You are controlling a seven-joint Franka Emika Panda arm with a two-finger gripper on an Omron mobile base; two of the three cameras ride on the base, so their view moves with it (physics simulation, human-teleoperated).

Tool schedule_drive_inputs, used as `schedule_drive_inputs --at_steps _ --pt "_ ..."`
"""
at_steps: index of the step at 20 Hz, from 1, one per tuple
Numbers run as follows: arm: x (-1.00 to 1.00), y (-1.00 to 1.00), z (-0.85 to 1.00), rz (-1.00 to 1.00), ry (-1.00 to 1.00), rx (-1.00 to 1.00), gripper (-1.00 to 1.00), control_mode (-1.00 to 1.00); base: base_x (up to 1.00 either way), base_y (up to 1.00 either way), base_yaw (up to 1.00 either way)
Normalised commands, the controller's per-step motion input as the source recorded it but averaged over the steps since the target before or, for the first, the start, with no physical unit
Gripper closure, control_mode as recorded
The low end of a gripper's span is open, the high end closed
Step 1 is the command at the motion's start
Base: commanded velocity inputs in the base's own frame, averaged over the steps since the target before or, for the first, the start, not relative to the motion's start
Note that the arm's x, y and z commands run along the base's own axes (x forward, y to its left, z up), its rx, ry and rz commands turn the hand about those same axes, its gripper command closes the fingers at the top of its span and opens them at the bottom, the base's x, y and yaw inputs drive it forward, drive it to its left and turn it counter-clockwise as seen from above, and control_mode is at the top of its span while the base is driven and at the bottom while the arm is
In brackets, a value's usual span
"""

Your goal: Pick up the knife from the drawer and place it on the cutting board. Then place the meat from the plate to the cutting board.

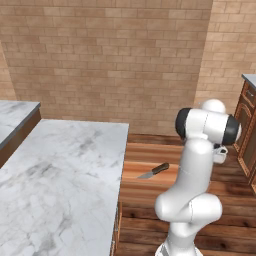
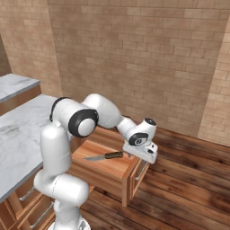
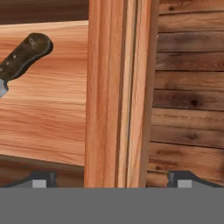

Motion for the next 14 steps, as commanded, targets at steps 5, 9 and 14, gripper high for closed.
schedule_drive_inputs --at_steps 5,9,14 --pt "-0.25 0.00 0.66 -0.01 0.00 0.03 -1.00 -1.00 0.00 0.00 0.00" --pt "-0.13 0.17 0.63 -0.03 0.05 -0.01 -1.00 -1.00 0.00 0.00 0.00" --pt "-0.06 0.63 0.29 -0.08 0.00 -0.07 -1.00 -1.00 0.00 0.00 0.00"
